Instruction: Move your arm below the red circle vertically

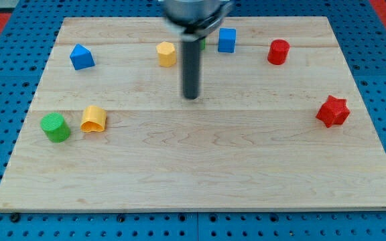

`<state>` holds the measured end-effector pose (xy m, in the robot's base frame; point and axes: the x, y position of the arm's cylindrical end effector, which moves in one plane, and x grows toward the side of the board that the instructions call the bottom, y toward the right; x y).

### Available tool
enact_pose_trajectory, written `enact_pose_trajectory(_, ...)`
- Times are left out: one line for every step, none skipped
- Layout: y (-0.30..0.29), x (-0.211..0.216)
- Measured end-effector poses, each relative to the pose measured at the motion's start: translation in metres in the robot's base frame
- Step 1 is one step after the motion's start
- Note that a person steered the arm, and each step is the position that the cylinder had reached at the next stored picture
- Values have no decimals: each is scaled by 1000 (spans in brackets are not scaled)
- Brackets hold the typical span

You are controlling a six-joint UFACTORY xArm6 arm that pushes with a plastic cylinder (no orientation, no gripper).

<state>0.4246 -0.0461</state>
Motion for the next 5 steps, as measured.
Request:
enact_pose_trajectory(-13, -19)
enact_pose_trajectory(60, 49)
enact_pose_trajectory(0, 29)
enact_pose_trajectory(42, 63)
enact_pose_trajectory(108, 45)
